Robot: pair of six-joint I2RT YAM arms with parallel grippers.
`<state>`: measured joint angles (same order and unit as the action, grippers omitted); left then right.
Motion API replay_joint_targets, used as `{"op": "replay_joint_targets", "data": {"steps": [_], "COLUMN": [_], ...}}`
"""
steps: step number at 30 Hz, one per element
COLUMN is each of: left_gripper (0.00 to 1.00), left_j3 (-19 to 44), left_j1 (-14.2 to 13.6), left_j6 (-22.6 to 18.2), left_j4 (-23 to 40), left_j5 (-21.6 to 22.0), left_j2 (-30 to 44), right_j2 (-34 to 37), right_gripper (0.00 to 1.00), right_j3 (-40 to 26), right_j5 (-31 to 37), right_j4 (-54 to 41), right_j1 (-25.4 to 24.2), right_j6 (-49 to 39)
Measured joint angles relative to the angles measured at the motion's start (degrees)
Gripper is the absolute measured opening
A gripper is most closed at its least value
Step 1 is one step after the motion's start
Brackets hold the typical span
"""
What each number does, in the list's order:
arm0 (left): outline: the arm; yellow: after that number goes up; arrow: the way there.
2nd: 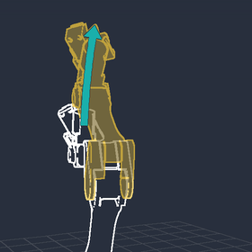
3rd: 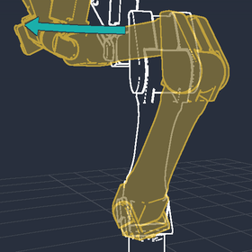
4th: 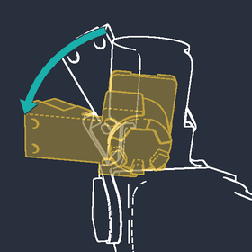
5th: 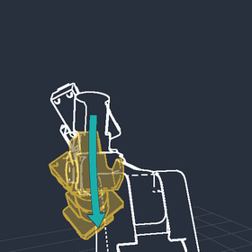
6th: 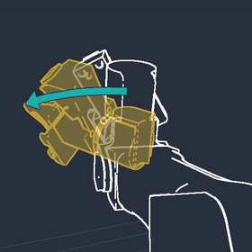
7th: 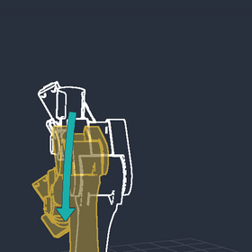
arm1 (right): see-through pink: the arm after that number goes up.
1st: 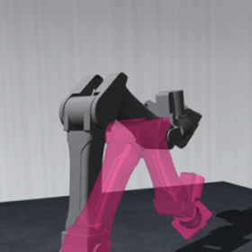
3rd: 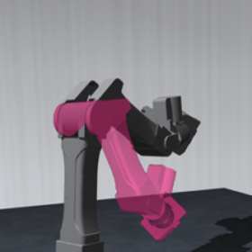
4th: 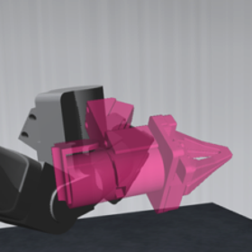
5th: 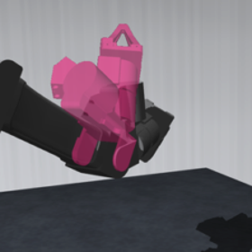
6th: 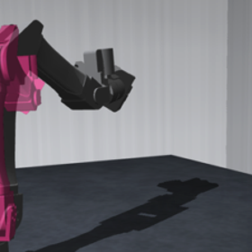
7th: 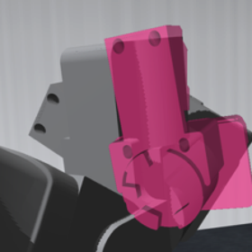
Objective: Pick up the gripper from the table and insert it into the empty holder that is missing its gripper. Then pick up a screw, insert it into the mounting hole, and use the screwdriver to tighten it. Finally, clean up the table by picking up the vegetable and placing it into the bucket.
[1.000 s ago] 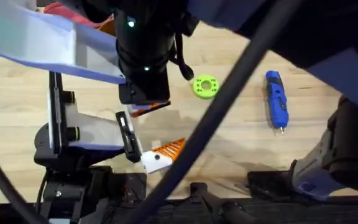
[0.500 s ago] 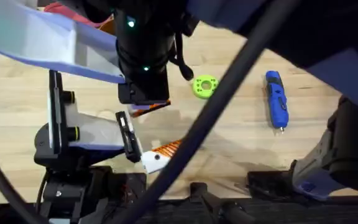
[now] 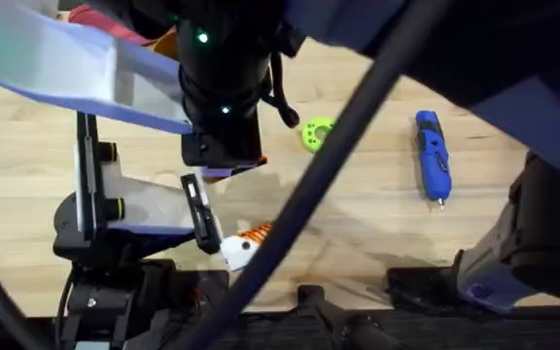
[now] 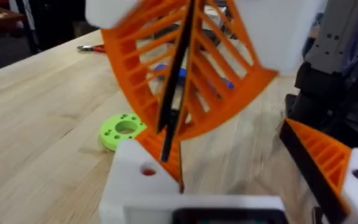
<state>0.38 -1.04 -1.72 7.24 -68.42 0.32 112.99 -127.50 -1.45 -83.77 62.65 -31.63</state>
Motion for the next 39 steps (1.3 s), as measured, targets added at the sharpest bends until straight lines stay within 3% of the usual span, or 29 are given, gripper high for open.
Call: {"op": "replay_joint_targets", "data": {"steps": [39], "left_gripper": [0.985], "left_j3": [0.02], "left_j1": [0.0], "left_j6": [0.0], "left_j4": [0.0], "left_j5": [0.0], "left_j2": [0.0], "right_j2": [0.43], "right_gripper": [0.006], "right_j3": [-0.02], "right_j5": [1.2], "right_j4": [0.81], "right_j1": [0.0], "right_j6": [0.34]}}
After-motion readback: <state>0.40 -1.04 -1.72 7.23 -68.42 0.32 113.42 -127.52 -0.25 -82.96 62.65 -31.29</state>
